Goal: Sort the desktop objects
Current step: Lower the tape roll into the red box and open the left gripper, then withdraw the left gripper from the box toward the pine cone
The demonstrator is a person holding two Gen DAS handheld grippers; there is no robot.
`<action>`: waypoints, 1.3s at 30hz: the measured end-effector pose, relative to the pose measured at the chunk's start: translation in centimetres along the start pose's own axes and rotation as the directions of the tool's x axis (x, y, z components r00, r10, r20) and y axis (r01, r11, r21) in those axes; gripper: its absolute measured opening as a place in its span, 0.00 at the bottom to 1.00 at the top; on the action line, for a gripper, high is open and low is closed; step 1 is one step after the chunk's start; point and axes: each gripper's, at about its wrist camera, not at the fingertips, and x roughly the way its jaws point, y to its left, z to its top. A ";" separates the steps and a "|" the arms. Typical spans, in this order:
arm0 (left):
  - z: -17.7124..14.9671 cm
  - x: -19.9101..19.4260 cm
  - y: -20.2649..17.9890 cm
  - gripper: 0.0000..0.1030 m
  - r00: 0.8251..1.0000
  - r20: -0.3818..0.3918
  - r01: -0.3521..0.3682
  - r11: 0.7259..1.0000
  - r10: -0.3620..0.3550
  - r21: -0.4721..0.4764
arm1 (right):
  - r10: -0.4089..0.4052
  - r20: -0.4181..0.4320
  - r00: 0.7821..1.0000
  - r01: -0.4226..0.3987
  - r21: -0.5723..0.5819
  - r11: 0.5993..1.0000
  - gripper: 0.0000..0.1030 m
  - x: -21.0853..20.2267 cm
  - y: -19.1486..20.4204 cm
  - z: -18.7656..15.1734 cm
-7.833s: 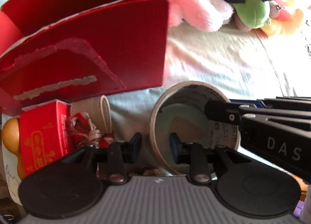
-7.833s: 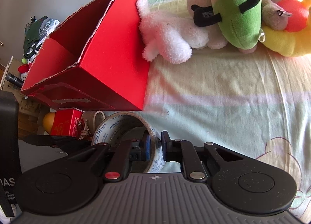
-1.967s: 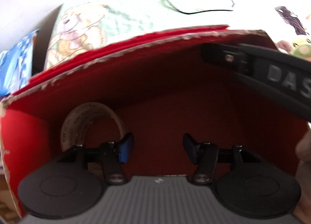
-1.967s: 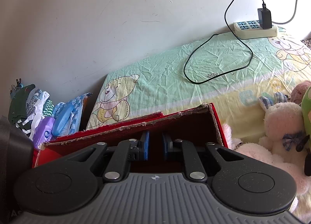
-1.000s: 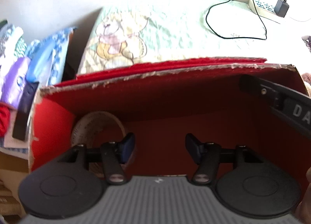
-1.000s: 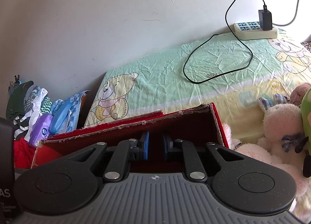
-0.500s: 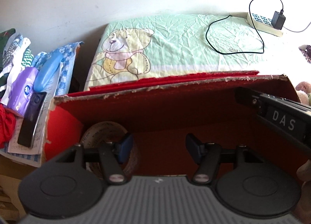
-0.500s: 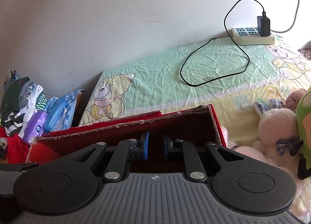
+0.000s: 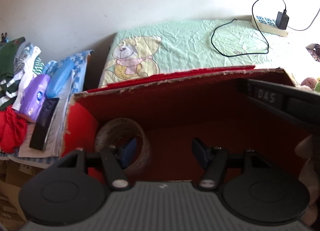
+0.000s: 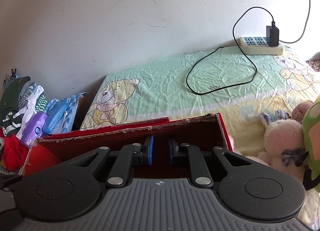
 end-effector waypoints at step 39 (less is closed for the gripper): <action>-12.9 -12.9 -5.9 0.80 0.971 0.141 0.197 0.980 -0.194 -0.009 | 0.479 -0.184 0.858 -0.484 0.022 0.875 0.27 -14.1 -11.1 -8.8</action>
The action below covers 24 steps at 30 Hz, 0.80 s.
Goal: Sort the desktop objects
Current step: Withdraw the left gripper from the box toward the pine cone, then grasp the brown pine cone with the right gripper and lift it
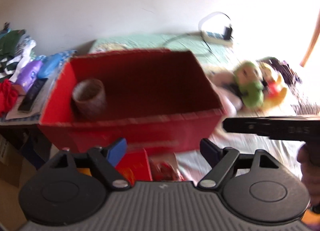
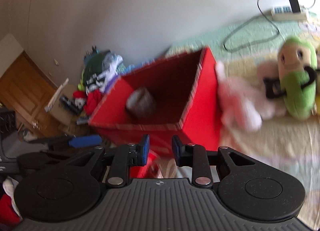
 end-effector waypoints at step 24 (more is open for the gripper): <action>-7.7 4.7 -6.7 0.90 0.951 -0.269 0.156 0.988 -0.154 -0.012 | 0.219 -0.345 0.913 -0.150 0.216 0.965 0.29 3.4 -4.3 -5.6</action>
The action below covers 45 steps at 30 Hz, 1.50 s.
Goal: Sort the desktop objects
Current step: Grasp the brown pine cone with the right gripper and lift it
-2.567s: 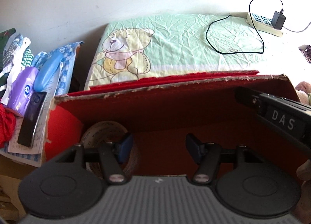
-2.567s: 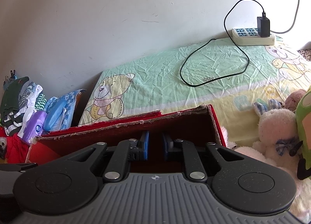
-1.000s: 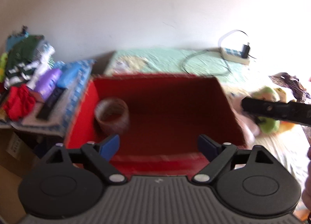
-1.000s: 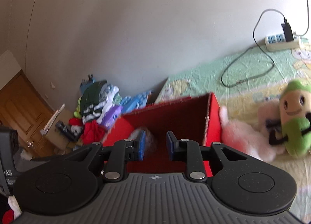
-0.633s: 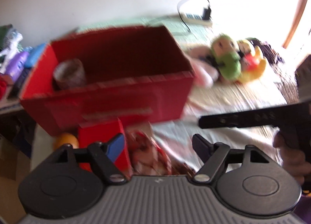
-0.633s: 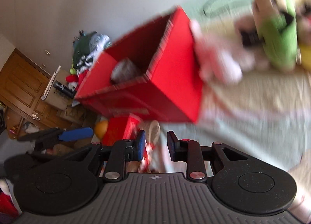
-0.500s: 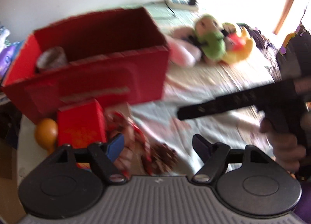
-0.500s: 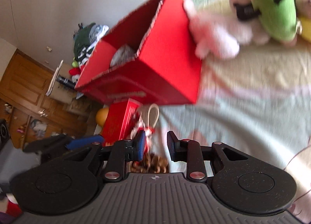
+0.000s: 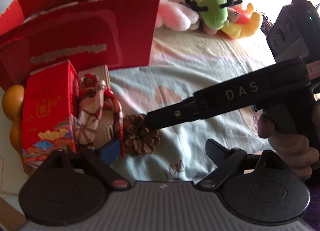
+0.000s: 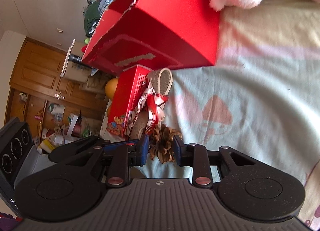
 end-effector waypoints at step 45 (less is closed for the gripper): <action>2.4 4.7 -3.2 0.63 0.999 -0.001 0.042 0.979 -0.043 0.198 | -0.014 0.103 0.995 -0.008 0.215 0.977 0.43 -6.0 -4.6 -1.4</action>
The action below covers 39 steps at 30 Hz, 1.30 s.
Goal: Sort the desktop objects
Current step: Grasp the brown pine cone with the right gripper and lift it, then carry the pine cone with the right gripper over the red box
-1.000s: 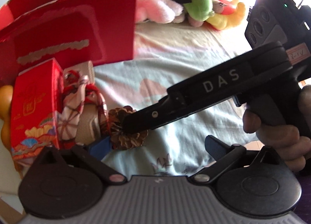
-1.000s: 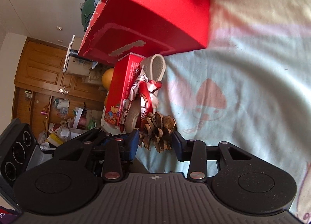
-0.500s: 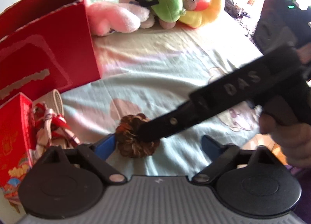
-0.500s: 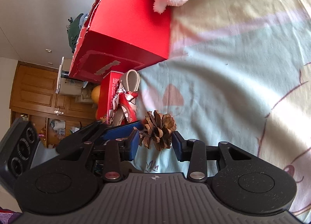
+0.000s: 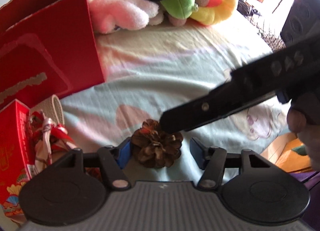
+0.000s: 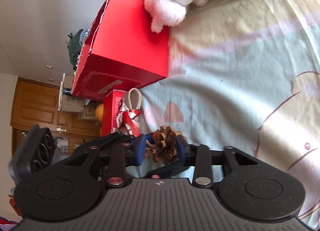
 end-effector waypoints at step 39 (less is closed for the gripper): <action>11.1 -13.8 9.1 0.56 0.920 0.393 -0.021 0.997 -0.012 0.081 | -0.062 0.288 0.956 0.166 -0.351 0.922 0.46 -1.5 18.9 8.8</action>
